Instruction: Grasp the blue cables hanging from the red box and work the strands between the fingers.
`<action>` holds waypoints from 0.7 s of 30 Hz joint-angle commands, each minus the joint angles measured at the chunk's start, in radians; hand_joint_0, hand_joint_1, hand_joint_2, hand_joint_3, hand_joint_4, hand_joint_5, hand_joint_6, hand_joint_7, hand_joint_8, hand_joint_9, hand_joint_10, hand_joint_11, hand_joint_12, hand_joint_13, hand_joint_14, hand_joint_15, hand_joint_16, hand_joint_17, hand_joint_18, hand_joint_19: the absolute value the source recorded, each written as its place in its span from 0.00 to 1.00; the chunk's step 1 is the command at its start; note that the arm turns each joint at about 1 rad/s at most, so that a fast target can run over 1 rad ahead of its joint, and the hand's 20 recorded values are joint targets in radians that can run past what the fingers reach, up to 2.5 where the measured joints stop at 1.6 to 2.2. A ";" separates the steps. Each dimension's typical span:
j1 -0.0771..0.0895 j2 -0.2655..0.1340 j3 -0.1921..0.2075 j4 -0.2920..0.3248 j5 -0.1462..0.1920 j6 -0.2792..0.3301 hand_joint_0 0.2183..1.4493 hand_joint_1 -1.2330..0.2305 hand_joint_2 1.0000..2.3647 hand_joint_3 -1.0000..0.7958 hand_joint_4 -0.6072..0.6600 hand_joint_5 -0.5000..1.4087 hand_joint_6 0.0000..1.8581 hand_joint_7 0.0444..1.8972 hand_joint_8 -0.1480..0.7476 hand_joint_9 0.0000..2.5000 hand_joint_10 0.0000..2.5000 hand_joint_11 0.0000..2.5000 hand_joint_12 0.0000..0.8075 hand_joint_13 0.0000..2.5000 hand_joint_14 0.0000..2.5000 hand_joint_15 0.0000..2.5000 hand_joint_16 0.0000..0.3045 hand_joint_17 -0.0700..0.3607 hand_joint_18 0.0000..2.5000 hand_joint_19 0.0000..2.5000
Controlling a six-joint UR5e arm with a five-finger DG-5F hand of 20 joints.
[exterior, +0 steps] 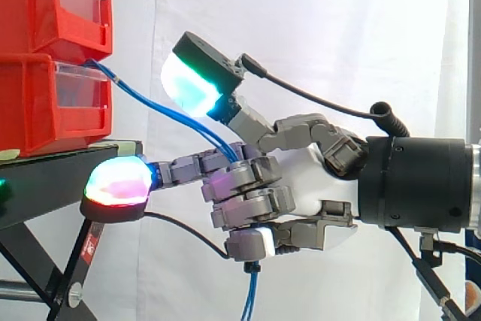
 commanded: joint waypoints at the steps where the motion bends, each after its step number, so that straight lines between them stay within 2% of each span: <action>1: 0.000 0.000 0.000 0.000 0.000 0.000 0.45 0.45 0.00 0.00 0.70 0.39 0.01 0.58 0.66 0.40 1.00 1.00 0.66 0.55 1.00 0.68 0.21 0.49 0.69 0.32; 21: 0.000 0.000 0.000 0.000 0.000 0.000 0.45 0.46 0.00 0.00 0.71 0.38 0.01 0.57 0.65 0.39 1.00 1.00 0.64 0.54 1.00 0.68 0.20 0.49 0.68 0.32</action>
